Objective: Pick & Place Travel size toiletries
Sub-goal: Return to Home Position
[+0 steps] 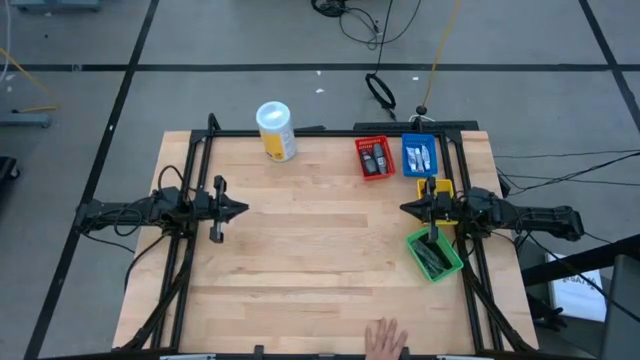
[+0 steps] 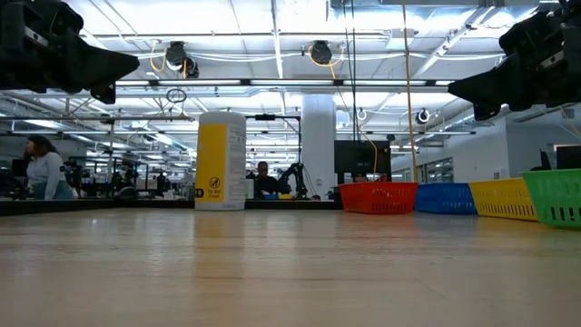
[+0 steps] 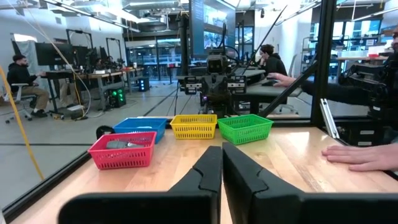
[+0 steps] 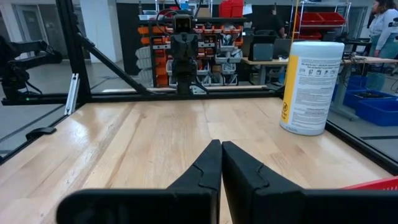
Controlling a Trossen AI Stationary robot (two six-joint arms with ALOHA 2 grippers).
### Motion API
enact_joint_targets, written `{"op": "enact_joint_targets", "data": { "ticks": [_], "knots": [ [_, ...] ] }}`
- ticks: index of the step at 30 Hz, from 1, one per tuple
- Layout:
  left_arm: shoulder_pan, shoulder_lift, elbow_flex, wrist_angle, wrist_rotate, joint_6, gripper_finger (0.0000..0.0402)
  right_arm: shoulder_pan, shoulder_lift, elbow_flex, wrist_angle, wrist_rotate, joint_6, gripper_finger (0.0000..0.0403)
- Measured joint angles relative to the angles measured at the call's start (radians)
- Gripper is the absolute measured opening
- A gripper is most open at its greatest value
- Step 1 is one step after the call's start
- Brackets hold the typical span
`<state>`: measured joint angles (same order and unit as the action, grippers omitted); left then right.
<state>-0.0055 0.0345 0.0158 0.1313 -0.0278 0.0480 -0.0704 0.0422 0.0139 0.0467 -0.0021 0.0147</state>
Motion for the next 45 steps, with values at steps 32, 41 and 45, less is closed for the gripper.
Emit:
{"op": "enact_joint_targets", "data": {
  "ticks": [32,41,45],
  "knots": [
    [0.000,0.000,0.000,0.000,0.000,0.000,0.0024,0.000,0.000,0.000,0.001,0.000,0.000,0.0004],
    [0.000,0.000,0.000,0.000,0.000,0.000,0.0002,0.000,0.000,0.000,0.002,0.000,0.000,0.0004],
    [0.000,0.000,0.000,0.000,0.000,0.000,0.0012,0.000,0.000,0.000,0.001,0.000,0.000,0.0004]
  ]
}}
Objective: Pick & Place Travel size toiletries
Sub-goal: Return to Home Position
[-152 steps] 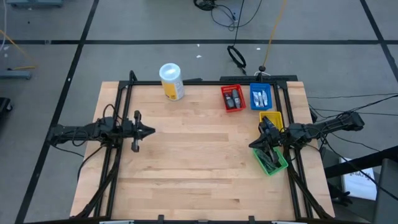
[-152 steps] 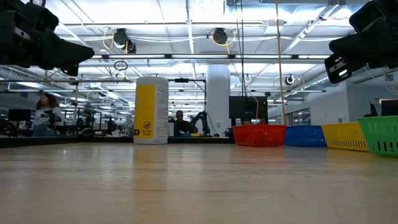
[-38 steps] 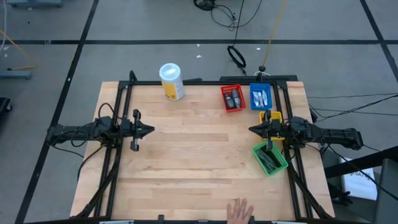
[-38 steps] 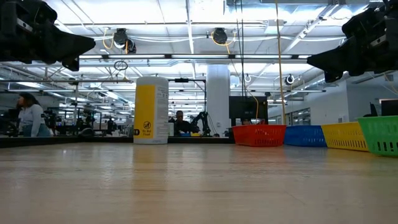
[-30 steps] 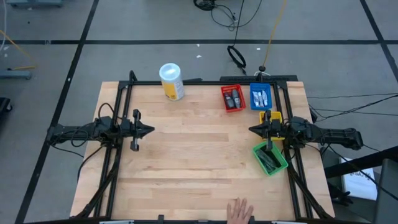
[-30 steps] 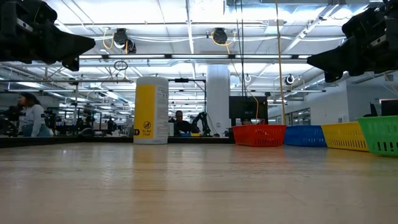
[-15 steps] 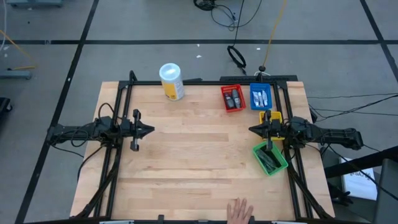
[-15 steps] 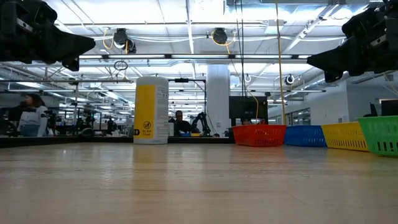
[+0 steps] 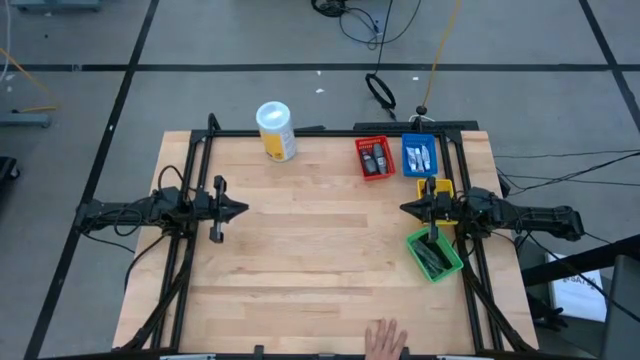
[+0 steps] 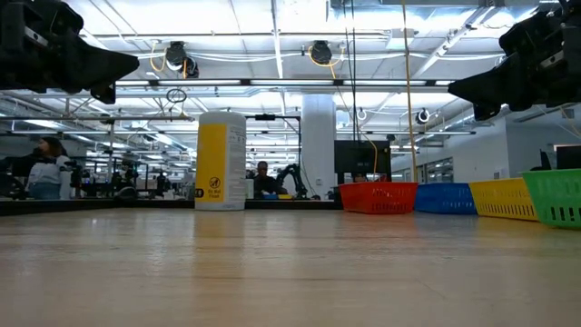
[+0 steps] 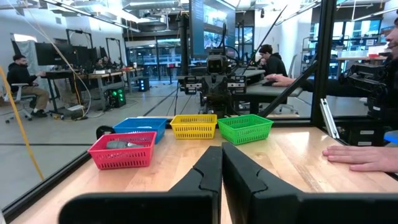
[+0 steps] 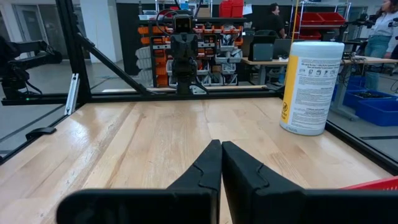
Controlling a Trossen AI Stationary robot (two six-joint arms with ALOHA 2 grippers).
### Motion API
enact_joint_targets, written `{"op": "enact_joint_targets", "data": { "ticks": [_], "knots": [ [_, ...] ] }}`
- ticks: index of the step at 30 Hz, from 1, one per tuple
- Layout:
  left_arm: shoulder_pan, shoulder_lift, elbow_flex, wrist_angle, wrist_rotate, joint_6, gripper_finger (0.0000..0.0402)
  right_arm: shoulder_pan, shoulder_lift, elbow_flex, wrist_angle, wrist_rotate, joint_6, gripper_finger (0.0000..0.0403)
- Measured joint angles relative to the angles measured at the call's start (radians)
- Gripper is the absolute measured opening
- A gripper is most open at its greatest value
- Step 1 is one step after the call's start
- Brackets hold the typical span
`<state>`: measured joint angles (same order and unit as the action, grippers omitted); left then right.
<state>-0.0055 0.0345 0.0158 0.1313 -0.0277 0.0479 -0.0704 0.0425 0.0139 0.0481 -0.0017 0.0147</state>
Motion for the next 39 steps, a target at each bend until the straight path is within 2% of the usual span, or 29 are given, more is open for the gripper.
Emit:
{"op": "enact_joint_targets", "data": {
  "ticks": [8,19,30,39],
  "knots": [
    [0.000,0.000,0.000,0.000,0.000,0.000,0.0027,0.000,0.000,0.000,0.000,0.000,0.000,0.0004],
    [0.000,0.000,0.000,0.000,0.000,0.000,0.0002,0.000,0.000,0.000,0.000,0.000,0.000,0.0004],
    [0.000,0.000,0.000,0.000,0.000,0.000,0.0028,0.000,0.000,0.000,0.000,0.000,0.000,0.0004],
    [0.000,0.000,0.000,0.000,0.000,0.000,0.0008,0.000,0.000,0.000,0.000,0.000,0.000,0.0004]
  ]
}}
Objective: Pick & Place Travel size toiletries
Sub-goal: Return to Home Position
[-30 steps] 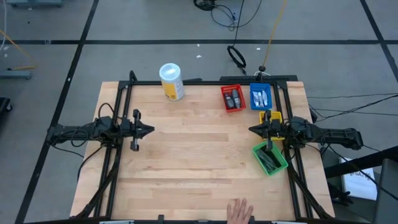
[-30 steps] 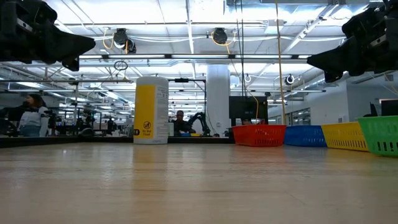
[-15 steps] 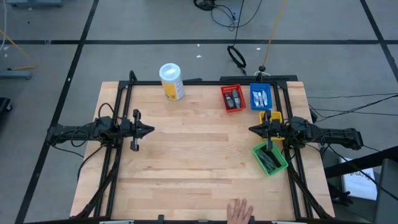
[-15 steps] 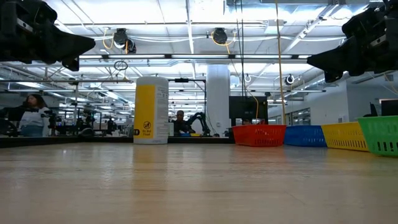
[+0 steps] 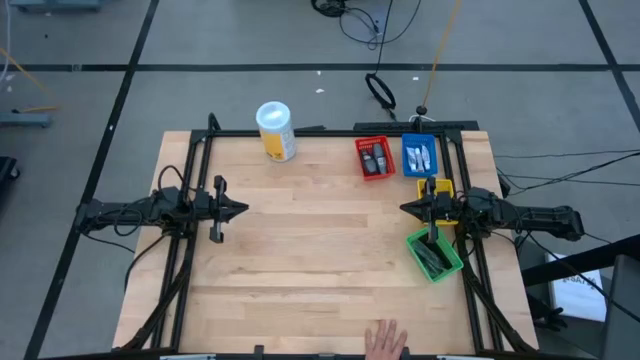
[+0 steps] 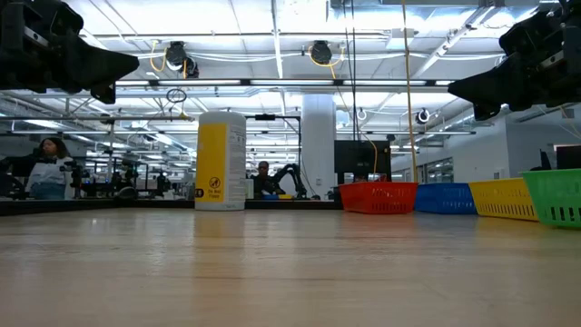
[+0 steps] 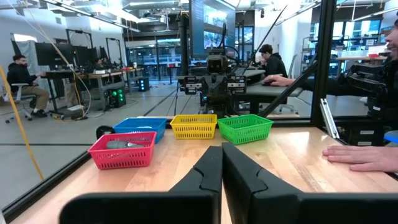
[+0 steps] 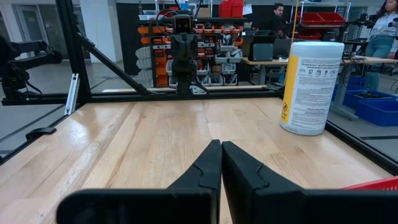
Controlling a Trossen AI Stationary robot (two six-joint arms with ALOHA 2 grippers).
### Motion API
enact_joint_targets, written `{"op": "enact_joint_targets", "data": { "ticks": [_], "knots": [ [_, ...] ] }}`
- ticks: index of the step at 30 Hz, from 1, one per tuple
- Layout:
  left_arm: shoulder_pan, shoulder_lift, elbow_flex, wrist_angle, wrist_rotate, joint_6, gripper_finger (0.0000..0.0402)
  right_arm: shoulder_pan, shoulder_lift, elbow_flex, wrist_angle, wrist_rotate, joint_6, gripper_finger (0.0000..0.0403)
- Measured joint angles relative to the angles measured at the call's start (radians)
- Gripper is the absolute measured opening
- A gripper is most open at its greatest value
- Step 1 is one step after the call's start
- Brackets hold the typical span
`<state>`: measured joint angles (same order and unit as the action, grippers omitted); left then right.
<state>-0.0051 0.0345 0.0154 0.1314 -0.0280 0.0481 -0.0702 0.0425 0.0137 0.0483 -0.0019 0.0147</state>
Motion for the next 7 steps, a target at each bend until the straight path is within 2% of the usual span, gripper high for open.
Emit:
{"op": "enact_joint_targets", "data": {
  "ticks": [7],
  "knots": [
    [0.000,0.000,0.000,0.000,0.000,0.000,0.0011,0.000,0.000,0.000,0.000,0.000,0.000,0.0004]
  ]
}}
